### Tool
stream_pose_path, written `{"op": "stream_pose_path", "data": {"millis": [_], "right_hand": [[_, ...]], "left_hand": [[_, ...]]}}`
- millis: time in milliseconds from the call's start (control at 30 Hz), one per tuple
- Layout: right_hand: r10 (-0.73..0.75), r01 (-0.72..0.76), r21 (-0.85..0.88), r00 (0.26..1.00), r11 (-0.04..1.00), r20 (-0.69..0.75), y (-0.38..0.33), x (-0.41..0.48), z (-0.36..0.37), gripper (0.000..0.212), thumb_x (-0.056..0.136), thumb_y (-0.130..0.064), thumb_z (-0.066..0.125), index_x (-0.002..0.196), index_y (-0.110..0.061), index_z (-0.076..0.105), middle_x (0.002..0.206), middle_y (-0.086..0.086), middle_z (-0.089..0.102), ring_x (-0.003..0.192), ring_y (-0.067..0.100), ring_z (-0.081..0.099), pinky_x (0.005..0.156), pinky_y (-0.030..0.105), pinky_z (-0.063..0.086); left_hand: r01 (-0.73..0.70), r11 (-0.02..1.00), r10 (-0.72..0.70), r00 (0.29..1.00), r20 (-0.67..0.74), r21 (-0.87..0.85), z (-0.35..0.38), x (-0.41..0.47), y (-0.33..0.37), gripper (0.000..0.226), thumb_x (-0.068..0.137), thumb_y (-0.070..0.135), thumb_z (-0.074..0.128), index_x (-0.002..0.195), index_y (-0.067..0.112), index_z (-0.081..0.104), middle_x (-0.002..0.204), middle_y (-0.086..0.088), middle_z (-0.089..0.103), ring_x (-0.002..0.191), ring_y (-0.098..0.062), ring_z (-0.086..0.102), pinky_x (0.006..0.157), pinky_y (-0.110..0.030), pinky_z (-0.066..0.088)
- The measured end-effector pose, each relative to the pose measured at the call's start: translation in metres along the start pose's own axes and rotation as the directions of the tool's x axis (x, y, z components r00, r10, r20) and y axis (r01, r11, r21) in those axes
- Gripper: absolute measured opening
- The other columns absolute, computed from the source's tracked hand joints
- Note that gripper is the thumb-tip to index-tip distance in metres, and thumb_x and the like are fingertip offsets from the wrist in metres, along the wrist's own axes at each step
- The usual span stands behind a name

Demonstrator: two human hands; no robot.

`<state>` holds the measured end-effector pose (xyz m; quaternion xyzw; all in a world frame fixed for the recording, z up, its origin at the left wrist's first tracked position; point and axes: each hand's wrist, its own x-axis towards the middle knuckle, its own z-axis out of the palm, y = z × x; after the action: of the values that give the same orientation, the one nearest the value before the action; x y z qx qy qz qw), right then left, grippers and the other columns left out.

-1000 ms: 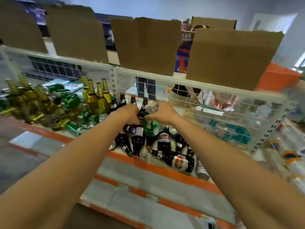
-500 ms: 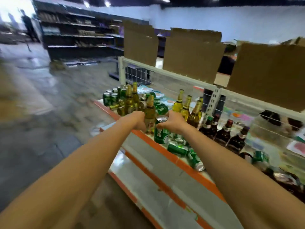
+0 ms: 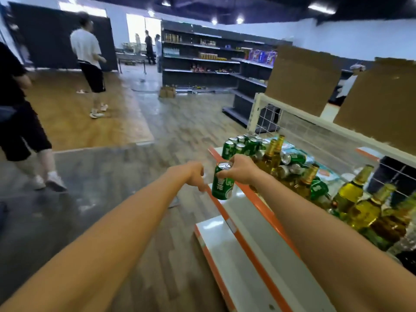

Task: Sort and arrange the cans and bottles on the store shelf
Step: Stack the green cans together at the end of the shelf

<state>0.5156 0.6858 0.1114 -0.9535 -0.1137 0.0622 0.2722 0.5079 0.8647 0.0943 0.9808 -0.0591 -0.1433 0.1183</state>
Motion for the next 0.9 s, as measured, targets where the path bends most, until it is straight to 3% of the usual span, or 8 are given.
{"op": "stream_pose_path", "data": {"millis": [67,133,267,367,433,533,700,900], "right_hand": [[-0.043,0.042,0.025,0.999,0.999,0.024,-0.007,0.028,0.007,0.035,0.077,-0.038,0.08,0.096,-0.024,0.053,0.089,0.003,0.058,0.082,0.019,0.055,0.051,0.02,0.035],[-0.045,0.044,0.034,0.998,0.998,0.033,-0.007,0.057,0.012,0.045,0.076,-0.039,0.081,0.106,-0.015,0.056,0.084,0.0,0.059,0.083,0.02,0.058,0.053,0.022,0.038],[-0.028,0.028,-0.007,0.998,1.0,0.061,0.002,0.125,0.013,0.05,0.069,-0.047,0.082,0.098,-0.008,0.067,0.091,0.008,0.069,0.082,0.022,0.065,0.067,0.036,0.055],[-0.038,0.039,-0.009,0.997,0.999,0.07,0.012,0.179,0.001,0.05,0.071,-0.046,0.081,0.1,-0.007,0.066,0.094,0.011,0.069,0.087,0.026,0.065,0.078,0.043,0.056],[-0.033,0.035,-0.017,0.997,0.999,0.07,0.021,0.219,-0.012,0.05,0.071,-0.046,0.08,0.098,-0.006,0.067,0.092,0.011,0.068,0.085,0.026,0.065,0.075,0.043,0.054],[-0.02,0.021,-0.007,0.997,1.0,0.069,0.031,0.273,-0.04,0.053,0.067,-0.046,0.082,0.089,0.001,0.07,0.073,0.009,0.061,0.069,0.024,0.057,0.059,0.037,0.043],[0.003,-0.001,-0.024,0.996,1.0,0.091,0.055,0.341,-0.088,0.033,0.075,-0.036,0.081,0.082,-0.011,0.06,0.076,0.003,0.055,0.069,0.019,0.052,0.054,0.027,0.039],[0.111,-0.098,-0.087,0.98,0.991,0.167,0.1,0.405,-0.125,0.041,0.079,-0.052,0.074,0.093,-0.016,0.06,0.09,0.002,0.063,0.077,0.019,0.059,0.063,0.031,0.046]], "left_hand": [[0.044,0.999,-0.044,0.999,0.005,0.006,-0.005,0.017,-0.022,0.074,0.081,0.04,0.077,0.143,0.01,0.048,0.146,-0.008,0.048,0.13,-0.027,0.048,0.103,-0.033,0.043],[0.078,0.997,-0.078,0.997,0.01,0.0,-0.01,0.041,-0.038,0.077,0.079,0.043,0.078,0.143,0.011,0.048,0.146,-0.007,0.049,0.129,-0.026,0.049,0.104,-0.034,0.043],[0.087,0.996,-0.086,0.996,0.025,-0.026,-0.022,0.1,-0.051,0.081,0.078,0.045,0.078,0.145,0.015,0.045,0.146,-0.006,0.048,0.13,-0.026,0.049,0.104,-0.036,0.043],[0.059,0.995,-0.059,0.998,0.003,-0.079,-0.037,0.156,-0.046,0.084,0.077,0.047,0.079,0.146,0.018,0.042,0.142,-0.005,0.051,0.125,-0.025,0.052,0.103,-0.038,0.044],[0.0,0.992,-0.006,0.999,-0.049,-0.127,-0.049,0.2,-0.037,0.08,0.075,0.045,0.081,0.142,0.021,0.045,0.134,-0.004,0.056,0.118,-0.024,0.056,0.099,-0.036,0.046],[-0.121,0.953,0.081,0.985,-0.153,-0.277,-0.065,0.259,-0.021,0.047,0.074,0.032,0.083,0.111,0.028,0.055,0.108,0.005,0.065,0.099,-0.015,0.061,0.083,-0.029,0.047],[-0.234,0.868,0.11,0.951,-0.29,-0.437,-0.083,0.339,0.01,0.042,0.07,0.03,0.087,0.096,0.032,0.053,0.094,0.007,0.064,0.088,-0.013,0.062,0.071,-0.025,0.048],[-0.254,0.87,0.154,0.954,-0.256,-0.423,-0.091,0.427,0.035,0.059,0.069,0.036,0.085,0.114,0.018,0.051,0.097,0.004,0.056,0.089,-0.014,0.055,0.064,-0.024,0.042]]}}
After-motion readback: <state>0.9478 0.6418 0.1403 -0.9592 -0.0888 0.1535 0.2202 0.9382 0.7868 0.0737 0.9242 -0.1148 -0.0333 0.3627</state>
